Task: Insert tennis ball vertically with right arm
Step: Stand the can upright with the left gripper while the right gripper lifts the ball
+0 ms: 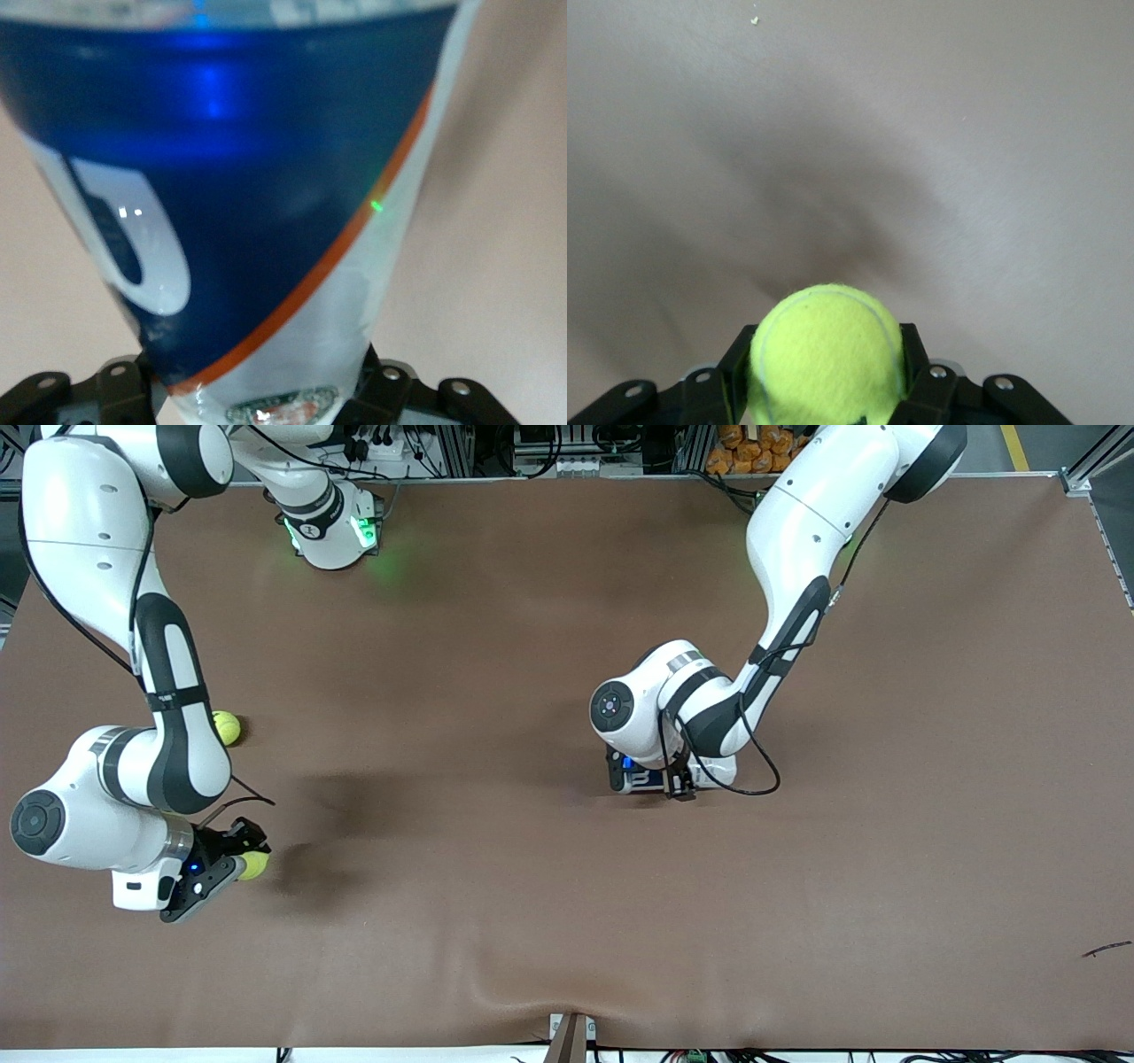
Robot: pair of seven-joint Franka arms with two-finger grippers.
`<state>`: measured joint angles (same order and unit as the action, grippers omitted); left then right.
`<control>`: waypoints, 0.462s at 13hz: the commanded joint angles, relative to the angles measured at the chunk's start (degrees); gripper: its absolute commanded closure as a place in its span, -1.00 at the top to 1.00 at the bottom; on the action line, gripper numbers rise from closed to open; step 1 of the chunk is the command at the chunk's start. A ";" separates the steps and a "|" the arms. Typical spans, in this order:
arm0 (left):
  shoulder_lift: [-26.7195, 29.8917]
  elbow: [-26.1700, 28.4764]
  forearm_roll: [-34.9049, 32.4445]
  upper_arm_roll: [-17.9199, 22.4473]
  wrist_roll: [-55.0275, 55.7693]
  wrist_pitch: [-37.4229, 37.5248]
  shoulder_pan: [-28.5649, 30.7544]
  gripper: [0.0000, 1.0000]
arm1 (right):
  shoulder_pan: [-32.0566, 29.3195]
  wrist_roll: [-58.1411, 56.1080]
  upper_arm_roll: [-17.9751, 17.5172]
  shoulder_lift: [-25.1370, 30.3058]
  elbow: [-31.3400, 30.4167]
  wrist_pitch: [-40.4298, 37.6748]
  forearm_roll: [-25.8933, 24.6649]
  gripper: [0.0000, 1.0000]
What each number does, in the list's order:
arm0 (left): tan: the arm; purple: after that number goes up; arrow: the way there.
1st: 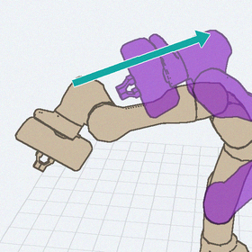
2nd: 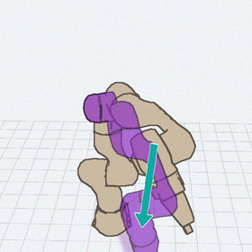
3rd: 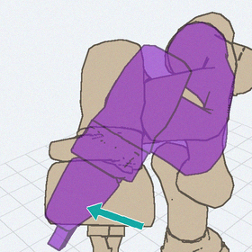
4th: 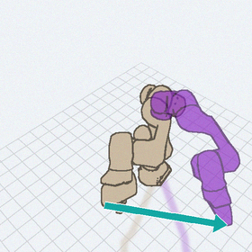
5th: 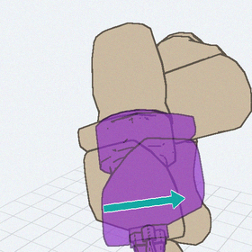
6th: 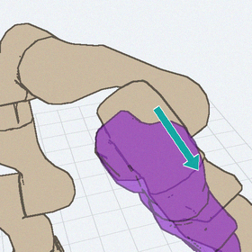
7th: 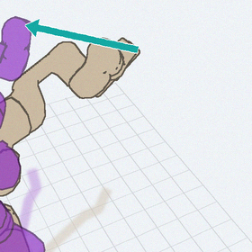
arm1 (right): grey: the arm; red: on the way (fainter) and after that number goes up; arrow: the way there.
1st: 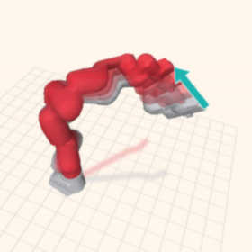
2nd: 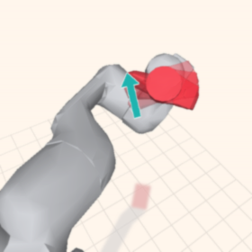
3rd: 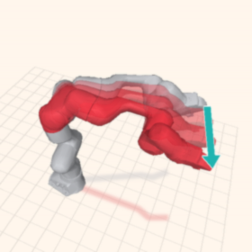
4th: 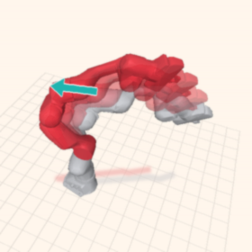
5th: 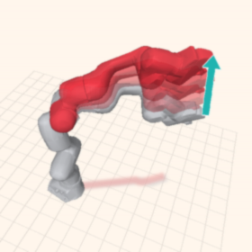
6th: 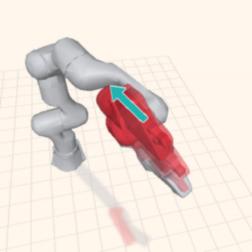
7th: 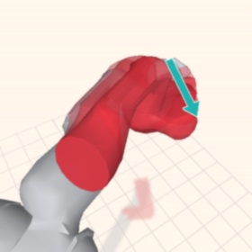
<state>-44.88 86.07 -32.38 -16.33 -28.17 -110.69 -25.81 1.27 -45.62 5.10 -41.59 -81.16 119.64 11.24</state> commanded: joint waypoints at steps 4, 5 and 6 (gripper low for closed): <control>-0.56 -5.03 2.06 -3.18 14.17 -15.04 -0.99 0.56 | 1.01 12.46 -0.44 3.53 -2.78 -1.60 1.85 -0.60; -0.64 -5.04 2.76 -3.18 16.72 -19.35 -1.08 0.56 | 1.19 14.57 -0.52 3.88 -2.86 -1.78 2.20 -0.60; -0.82 -5.04 3.11 -3.09 19.36 -23.31 -1.26 0.56 | 1.54 16.42 -0.61 3.97 -3.04 -2.73 2.99 -0.60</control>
<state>-44.89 82.35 -30.58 -19.48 -12.90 -128.56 -26.75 2.29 -32.95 4.71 -40.35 -81.65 118.08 12.55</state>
